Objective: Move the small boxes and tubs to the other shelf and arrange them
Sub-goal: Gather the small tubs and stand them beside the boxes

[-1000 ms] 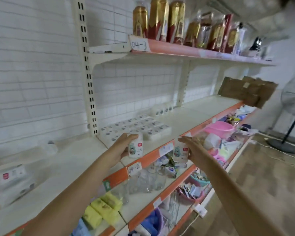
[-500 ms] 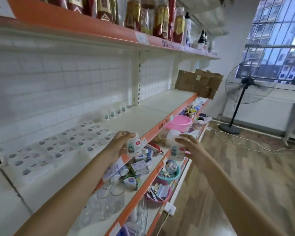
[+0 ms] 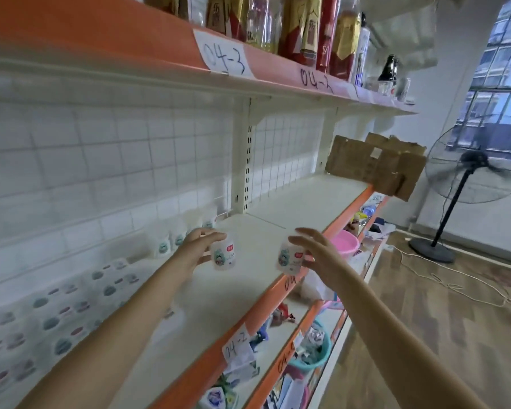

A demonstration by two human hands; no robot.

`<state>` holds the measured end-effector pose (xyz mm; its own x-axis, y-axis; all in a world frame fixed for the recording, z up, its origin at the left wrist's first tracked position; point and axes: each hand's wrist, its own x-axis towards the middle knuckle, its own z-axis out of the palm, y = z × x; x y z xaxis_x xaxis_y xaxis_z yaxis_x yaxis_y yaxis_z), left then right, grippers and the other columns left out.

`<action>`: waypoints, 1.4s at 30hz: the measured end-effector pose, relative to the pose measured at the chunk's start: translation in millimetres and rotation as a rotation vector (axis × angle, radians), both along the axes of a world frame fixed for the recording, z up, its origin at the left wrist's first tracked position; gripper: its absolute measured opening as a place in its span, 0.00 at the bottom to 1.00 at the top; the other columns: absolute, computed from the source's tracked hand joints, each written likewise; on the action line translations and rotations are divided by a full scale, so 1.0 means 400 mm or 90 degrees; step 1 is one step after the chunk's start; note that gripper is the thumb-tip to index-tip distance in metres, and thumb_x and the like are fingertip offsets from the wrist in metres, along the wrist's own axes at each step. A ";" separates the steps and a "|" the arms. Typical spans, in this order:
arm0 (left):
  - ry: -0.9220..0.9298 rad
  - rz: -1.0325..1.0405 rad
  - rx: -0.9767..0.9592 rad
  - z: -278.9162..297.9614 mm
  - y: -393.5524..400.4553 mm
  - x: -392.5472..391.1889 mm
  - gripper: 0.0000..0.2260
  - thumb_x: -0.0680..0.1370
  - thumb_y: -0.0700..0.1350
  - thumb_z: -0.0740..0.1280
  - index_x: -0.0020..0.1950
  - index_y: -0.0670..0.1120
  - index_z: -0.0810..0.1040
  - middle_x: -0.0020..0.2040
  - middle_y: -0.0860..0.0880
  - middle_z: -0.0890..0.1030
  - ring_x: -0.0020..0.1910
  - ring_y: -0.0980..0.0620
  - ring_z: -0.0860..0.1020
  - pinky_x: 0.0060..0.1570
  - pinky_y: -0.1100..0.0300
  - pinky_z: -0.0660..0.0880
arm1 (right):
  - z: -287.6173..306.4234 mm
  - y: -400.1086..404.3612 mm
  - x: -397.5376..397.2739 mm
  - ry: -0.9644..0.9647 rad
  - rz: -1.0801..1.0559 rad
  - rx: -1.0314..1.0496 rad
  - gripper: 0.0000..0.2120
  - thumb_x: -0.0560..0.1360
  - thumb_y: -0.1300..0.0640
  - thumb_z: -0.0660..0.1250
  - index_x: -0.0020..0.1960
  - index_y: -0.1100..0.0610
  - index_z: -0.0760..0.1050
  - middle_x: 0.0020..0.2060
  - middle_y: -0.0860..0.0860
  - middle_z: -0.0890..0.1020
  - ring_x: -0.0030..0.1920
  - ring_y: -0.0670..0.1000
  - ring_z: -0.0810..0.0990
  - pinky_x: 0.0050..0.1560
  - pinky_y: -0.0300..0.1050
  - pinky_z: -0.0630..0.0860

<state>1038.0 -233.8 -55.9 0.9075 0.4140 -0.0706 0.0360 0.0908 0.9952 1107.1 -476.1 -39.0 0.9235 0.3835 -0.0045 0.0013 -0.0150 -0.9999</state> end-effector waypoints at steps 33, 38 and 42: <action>0.102 0.454 0.268 -0.104 0.030 0.258 0.23 0.73 0.42 0.70 0.67 0.40 0.69 0.62 0.45 0.75 0.58 0.52 0.74 0.56 0.63 0.70 | -0.129 0.470 0.572 -0.084 0.605 -0.024 0.20 0.72 0.60 0.71 0.61 0.52 0.70 0.55 0.52 0.75 0.52 0.51 0.78 0.51 0.47 0.77; 0.067 0.478 0.296 -0.115 0.033 0.276 0.19 0.74 0.37 0.68 0.64 0.39 0.71 0.55 0.49 0.76 0.53 0.55 0.74 0.45 0.76 0.72 | -0.141 0.484 0.570 -0.063 0.564 -0.013 0.19 0.70 0.59 0.73 0.58 0.54 0.71 0.54 0.53 0.77 0.53 0.53 0.79 0.54 0.54 0.78; 0.055 0.476 0.308 -0.110 0.031 0.274 0.19 0.75 0.39 0.68 0.65 0.41 0.71 0.55 0.52 0.75 0.53 0.57 0.74 0.45 0.77 0.71 | -0.136 0.493 0.563 -0.067 0.562 -0.013 0.17 0.70 0.60 0.72 0.56 0.54 0.72 0.49 0.50 0.76 0.52 0.55 0.78 0.54 0.55 0.78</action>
<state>1147.8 -221.4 -99.9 0.3876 0.8976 0.2098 0.2130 -0.3087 0.9270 1332.3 -278.9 -93.2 0.2877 0.9565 0.0491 0.1132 0.0169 -0.9934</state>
